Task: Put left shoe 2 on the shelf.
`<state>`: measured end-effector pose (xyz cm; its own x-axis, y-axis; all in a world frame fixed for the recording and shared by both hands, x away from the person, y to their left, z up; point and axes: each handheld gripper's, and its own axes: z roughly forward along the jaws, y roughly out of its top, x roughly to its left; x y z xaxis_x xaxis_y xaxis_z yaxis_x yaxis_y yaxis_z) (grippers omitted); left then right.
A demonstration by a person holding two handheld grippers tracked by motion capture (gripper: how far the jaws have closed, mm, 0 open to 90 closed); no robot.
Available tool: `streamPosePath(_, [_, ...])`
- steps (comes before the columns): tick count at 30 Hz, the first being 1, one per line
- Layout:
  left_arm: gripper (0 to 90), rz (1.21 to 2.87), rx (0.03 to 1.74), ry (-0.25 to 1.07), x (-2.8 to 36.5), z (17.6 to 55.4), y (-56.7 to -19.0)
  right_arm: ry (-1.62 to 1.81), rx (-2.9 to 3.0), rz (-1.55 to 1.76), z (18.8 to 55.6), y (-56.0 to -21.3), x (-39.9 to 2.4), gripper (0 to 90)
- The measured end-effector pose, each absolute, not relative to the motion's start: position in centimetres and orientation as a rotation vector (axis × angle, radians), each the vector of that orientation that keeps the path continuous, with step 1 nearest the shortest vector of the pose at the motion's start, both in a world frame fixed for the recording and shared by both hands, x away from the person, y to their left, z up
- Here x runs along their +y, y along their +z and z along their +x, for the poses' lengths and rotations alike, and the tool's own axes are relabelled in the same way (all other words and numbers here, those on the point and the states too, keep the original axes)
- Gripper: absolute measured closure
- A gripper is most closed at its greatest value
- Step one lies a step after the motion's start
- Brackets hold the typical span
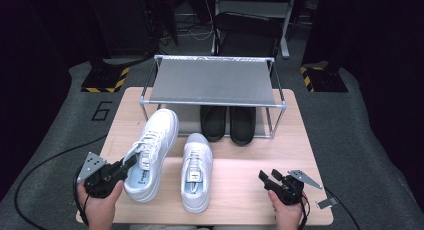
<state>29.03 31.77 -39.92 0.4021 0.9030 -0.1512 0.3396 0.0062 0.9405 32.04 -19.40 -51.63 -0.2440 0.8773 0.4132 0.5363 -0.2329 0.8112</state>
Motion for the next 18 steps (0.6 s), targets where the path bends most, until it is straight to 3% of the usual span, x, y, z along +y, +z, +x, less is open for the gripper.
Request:
streamPosePath(9, [82.8, 1.478, 1.075, 0.695, 31.8, 28.5, -37.8, 1.484, 1.688, 1.713, 32.0, -51.7, -19.5, 37.5])
streamPosePath(18, [82.7, 1.454, 1.052, 0.722, 31.5, 30.4, -35.7, 1.478, 1.692, 1.703, 32.3, -51.7, -19.4, 37.4])
